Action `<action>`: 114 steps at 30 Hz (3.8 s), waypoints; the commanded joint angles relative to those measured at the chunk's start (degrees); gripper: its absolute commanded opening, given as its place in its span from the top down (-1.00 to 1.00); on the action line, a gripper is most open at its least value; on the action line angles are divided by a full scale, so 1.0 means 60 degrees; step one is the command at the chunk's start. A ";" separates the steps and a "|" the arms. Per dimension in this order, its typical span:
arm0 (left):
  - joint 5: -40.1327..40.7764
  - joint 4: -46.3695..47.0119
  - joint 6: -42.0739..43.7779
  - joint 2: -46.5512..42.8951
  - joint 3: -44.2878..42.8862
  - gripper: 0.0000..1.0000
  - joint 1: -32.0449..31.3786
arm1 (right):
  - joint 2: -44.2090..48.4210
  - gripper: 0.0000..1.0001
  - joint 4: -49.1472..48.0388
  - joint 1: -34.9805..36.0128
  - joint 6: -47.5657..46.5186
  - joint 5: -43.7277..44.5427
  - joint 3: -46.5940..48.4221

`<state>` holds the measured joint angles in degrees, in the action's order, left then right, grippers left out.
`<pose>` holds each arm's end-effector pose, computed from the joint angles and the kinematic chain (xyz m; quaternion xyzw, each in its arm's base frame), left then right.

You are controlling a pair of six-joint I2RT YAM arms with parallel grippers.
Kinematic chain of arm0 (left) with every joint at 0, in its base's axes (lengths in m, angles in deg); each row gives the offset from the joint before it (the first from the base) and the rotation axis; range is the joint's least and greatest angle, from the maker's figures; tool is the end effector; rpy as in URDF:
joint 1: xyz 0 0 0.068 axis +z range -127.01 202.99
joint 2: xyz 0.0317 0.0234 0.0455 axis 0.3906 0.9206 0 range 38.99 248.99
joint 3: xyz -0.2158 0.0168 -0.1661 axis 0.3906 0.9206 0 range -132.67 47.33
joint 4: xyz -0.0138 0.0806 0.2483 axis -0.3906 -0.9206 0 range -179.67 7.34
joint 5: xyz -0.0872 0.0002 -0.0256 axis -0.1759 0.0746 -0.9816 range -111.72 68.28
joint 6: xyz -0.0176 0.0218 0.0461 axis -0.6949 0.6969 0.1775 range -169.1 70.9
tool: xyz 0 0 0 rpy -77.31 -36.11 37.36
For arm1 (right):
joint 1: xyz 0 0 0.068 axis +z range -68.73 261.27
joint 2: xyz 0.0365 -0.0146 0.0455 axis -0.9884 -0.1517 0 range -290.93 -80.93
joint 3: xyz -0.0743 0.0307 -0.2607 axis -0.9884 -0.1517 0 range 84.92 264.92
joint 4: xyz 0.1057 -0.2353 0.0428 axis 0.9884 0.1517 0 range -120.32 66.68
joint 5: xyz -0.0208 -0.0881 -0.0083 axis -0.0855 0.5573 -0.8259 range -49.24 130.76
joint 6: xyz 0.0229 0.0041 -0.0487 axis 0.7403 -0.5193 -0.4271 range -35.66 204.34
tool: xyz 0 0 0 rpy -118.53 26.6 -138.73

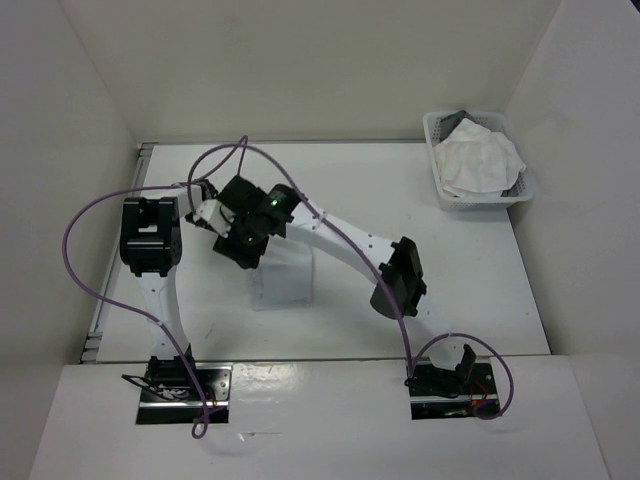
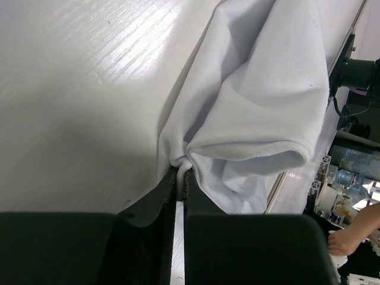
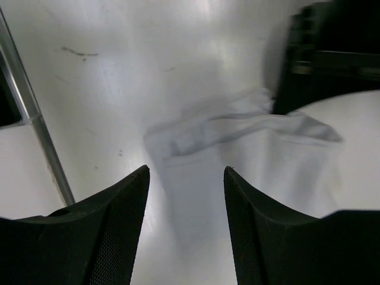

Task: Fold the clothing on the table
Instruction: Fold the skirt

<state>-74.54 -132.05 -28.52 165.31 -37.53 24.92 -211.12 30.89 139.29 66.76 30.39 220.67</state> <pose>0.3990 -0.0149 0.1135 0.1418 0.8843 -0.4375 0.0803 0.2541 0.4188 0.3086 -0.6043 0.7355 0.1826 0.2460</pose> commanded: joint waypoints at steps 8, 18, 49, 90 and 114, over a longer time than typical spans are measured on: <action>0.0556 0.0394 -0.0061 0.0143 -0.0036 0.96 -0.0059 | -0.0362 -0.16 -0.1808 0.0350 0.0221 0.0760 -0.1763; 0.0658 0.0482 -0.0148 0.0143 0.0051 0.81 -0.0059 | -0.0757 -0.14 -0.2233 0.0262 0.0221 0.1069 -0.1764; 0.1039 0.0760 -0.0661 0.0230 0.0051 0.84 0.0117 | -0.1124 -0.05 -0.2585 0.0262 0.0221 0.1069 -0.2453; 0.1039 0.0760 -0.0661 0.0230 -0.0036 0.84 0.0117 | -0.1475 0.53 -0.2409 0.0438 0.0133 0.0996 -0.1984; 0.1039 0.0672 -0.0661 0.0318 -0.0036 0.84 0.0117 | -0.0303 1.00 -0.1837 0.0949 -0.0146 0.0719 -0.2160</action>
<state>-72.86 -130.83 -34.33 165.31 -37.53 25.21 -217.74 18.84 142.70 66.58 36.81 206.83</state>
